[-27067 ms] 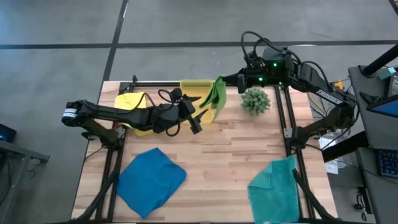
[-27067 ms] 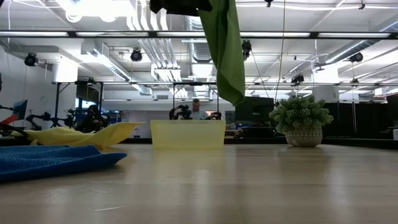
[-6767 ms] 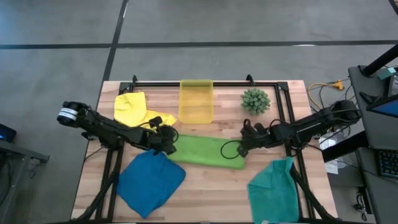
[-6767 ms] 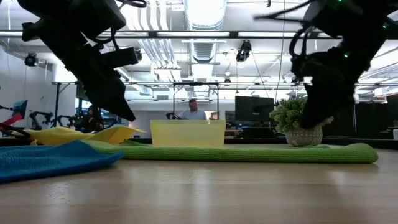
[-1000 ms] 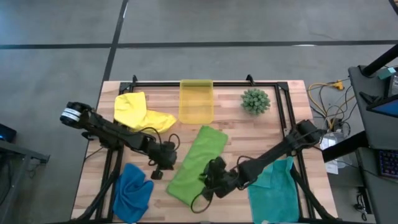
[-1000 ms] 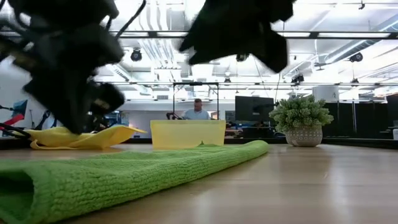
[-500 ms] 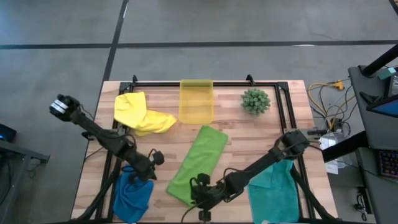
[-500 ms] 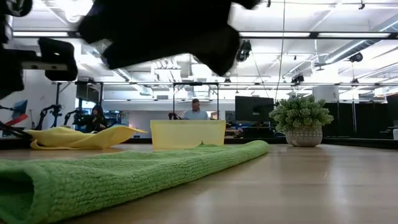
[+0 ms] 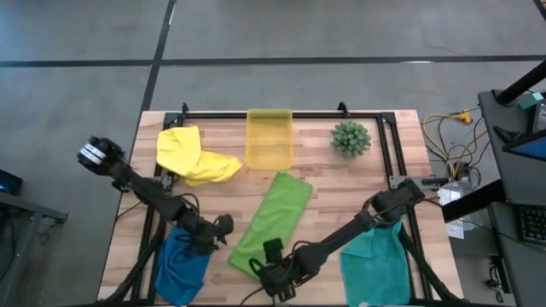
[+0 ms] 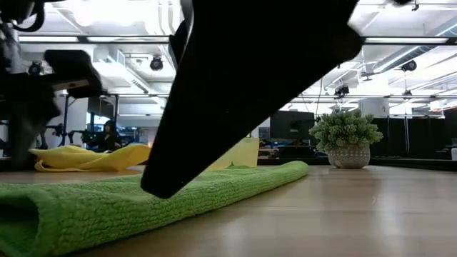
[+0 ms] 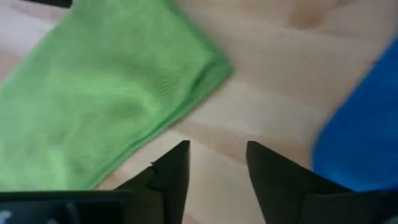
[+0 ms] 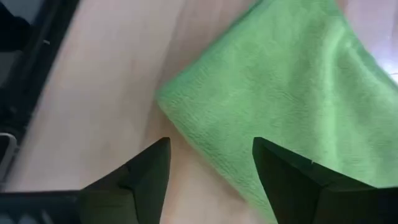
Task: Fold microfiber towels
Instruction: Fold the green microfiber cloth
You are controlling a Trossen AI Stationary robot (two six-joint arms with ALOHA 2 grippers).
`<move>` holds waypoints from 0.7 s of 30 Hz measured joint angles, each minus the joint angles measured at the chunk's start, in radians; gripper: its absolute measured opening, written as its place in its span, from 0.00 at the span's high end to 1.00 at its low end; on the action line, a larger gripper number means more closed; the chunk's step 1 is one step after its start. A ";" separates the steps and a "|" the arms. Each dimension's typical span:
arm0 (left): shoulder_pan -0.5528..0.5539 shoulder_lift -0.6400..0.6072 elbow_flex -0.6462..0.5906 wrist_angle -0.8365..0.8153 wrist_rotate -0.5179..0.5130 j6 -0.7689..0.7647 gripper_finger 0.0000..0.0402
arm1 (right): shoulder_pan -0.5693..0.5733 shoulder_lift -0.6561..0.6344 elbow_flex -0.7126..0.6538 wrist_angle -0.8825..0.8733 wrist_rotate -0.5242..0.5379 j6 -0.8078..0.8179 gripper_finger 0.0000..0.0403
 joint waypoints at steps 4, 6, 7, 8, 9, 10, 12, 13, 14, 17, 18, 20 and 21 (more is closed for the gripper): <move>0.001 0.040 0.040 0.024 -0.030 -0.001 0.57 | 0.007 0.000 0.006 -0.007 0.023 -0.089 0.45; 0.001 0.065 0.047 0.062 -0.031 -0.001 0.57 | 0.014 0.000 -0.004 -0.007 0.025 -0.138 0.47; 0.000 0.078 0.048 0.079 -0.031 0.002 0.57 | 0.018 0.000 -0.012 -0.001 0.025 -0.161 0.48; 0.000 0.093 0.050 0.093 -0.032 0.006 0.57 | 0.022 0.000 -0.022 0.003 0.025 -0.182 0.48; 0.000 0.107 0.053 0.104 -0.035 0.011 0.57 | 0.026 0.000 -0.029 0.004 0.025 -0.200 0.49; 0.000 0.123 0.056 0.113 -0.040 0.023 0.57 | 0.029 0.000 -0.034 0.005 0.025 -0.216 0.50; 0.000 0.152 0.058 0.123 -0.048 0.041 0.57 | 0.033 0.000 -0.040 0.010 0.026 -0.239 0.51; 0.000 0.162 0.064 0.127 -0.049 0.050 0.57 | 0.034 0.000 -0.040 0.011 0.031 -0.249 0.51; 0.000 0.174 0.069 0.133 -0.050 0.052 0.57 | 0.035 0.000 -0.041 0.016 0.037 -0.256 0.52; 0.000 0.200 0.086 0.134 -0.049 0.052 0.57 | 0.036 0.000 -0.041 0.047 0.041 -0.286 0.53; -0.001 0.204 0.090 0.134 -0.050 0.052 0.57 | 0.036 0.000 -0.041 0.057 0.041 -0.292 0.53; -0.001 0.205 0.096 0.130 -0.050 0.053 0.57 | 0.036 0.000 -0.041 0.066 0.041 -0.297 0.53; -0.001 0.206 0.098 0.129 -0.050 0.056 0.57 | 0.036 0.000 -0.042 0.069 0.041 -0.296 0.53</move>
